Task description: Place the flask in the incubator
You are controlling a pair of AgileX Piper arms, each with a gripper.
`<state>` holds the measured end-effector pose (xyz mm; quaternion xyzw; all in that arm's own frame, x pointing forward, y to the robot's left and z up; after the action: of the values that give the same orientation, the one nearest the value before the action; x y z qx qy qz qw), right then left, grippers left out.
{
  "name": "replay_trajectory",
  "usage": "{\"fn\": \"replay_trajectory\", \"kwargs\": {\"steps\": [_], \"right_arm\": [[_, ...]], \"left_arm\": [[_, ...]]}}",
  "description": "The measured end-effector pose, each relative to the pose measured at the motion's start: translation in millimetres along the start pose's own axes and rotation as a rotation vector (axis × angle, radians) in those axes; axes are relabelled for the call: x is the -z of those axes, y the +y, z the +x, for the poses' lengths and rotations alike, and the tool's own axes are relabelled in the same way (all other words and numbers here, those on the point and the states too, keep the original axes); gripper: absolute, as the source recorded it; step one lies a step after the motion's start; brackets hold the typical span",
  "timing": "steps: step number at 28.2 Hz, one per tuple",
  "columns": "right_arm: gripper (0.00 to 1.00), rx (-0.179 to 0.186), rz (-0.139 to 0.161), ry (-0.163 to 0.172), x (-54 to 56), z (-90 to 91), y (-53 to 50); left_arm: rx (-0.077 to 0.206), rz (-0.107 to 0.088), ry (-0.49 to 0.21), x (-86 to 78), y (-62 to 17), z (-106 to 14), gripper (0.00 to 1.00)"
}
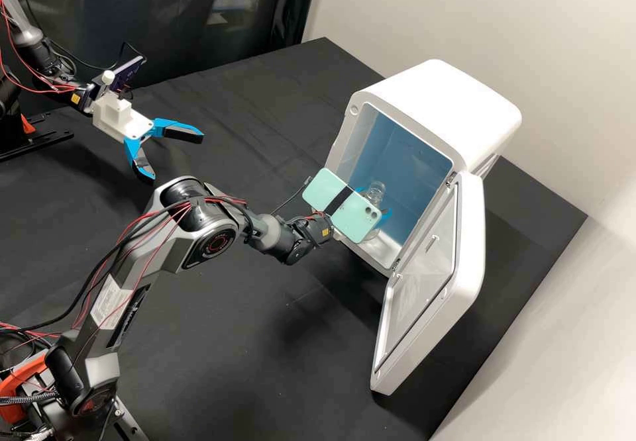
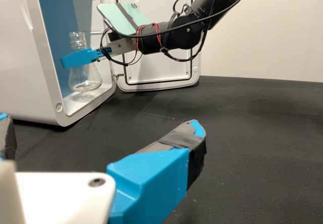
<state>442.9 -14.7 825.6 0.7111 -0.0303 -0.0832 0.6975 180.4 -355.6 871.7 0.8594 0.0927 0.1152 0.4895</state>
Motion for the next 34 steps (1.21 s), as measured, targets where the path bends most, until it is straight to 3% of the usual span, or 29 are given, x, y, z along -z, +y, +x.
{"fn": "replay_trajectory", "kwargs": {"steps": [3,13,23,29,34], "right_arm": [[0.0,-0.007,0.012,-0.007,-0.9,5.4,1.3],[0.0,0.008,0.01,-0.042,-9.8,15.9,1.2],[0.0,-0.016,0.019,-0.05,-6.9,29.2,7.7],[0.0,-0.004,0.022,-0.063,-4.4,33.4,10.5],[0.0,-0.019,0.03,-0.054,-1.7,38.2,14.0]], "left_arm": [[0.0,0.002,0.0,0.0,0.0,0.0,1.0],[-0.017,-0.003,0.028,4.2,3.0,0.6,1.0],[-0.033,-0.012,0.059,9.2,5.6,0.4,1.0],[-0.034,-0.013,0.06,9.2,5.6,0.4,1.0],[-0.034,-0.013,0.059,8.9,5.6,0.5,1.0]]}}
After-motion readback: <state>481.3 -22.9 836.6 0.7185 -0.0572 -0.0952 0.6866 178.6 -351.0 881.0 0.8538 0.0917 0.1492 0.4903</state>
